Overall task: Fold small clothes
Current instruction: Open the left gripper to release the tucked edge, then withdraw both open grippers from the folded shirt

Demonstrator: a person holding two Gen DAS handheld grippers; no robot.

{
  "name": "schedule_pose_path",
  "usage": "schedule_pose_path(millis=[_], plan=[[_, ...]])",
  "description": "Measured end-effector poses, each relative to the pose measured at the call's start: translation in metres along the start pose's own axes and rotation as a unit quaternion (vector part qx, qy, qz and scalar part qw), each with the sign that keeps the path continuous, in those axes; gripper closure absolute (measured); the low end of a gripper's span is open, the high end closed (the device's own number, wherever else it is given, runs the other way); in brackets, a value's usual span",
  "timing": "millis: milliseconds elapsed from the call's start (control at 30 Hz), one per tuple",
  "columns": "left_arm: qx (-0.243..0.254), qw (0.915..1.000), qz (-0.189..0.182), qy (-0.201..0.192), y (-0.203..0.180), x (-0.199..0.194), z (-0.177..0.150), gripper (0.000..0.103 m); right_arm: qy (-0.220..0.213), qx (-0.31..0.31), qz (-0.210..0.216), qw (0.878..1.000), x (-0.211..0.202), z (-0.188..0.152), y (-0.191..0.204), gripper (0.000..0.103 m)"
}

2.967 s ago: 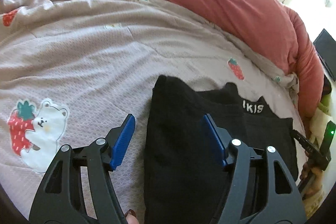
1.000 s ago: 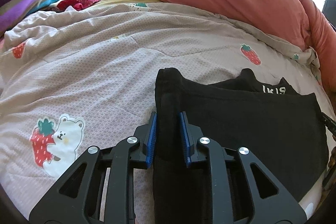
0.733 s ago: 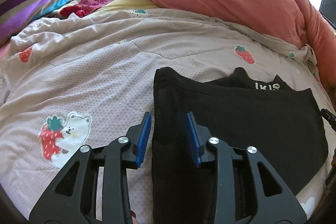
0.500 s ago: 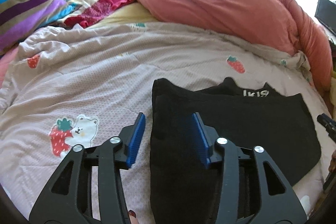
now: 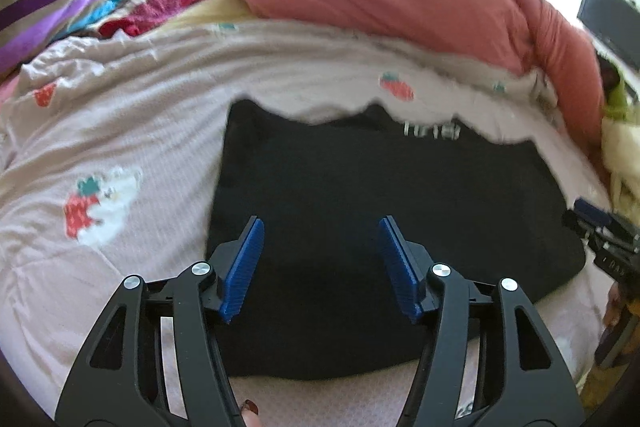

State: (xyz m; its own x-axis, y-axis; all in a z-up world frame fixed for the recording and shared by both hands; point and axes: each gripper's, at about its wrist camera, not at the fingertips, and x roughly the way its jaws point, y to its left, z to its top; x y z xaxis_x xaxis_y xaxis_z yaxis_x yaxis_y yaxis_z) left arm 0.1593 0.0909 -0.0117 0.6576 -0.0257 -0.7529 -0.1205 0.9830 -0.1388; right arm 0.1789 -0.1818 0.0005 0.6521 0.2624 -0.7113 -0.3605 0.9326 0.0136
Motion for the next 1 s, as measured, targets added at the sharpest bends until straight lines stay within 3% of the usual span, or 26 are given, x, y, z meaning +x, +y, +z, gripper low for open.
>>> schedule_pose_path(millis=[100, 233, 367, 1000], plan=[[0.005, 0.9995, 0.015, 0.026, 0.002, 0.011, -0.014, 0.049, 0.023, -0.008, -0.002, 1.000, 0.010, -0.009, 0.004, 0.051], [0.001, 0.9995, 0.012, 0.029, 0.008, 0.008, -0.028, 0.047, 0.057, 0.004, -0.016, 0.998, 0.021, -0.026, -0.004, 0.047], [-0.005, 0.9994, 0.013, 0.030, 0.012, 0.006, -0.036, 0.047, 0.050, 0.030, -0.004, 0.998, 0.017, -0.038, -0.013, 0.046], [-0.018, 0.9997, 0.007, 0.017, 0.018, -0.014, -0.046, 0.047, 0.048, 0.049, 0.005, 0.998, -0.001, -0.051, -0.016, 0.044]])
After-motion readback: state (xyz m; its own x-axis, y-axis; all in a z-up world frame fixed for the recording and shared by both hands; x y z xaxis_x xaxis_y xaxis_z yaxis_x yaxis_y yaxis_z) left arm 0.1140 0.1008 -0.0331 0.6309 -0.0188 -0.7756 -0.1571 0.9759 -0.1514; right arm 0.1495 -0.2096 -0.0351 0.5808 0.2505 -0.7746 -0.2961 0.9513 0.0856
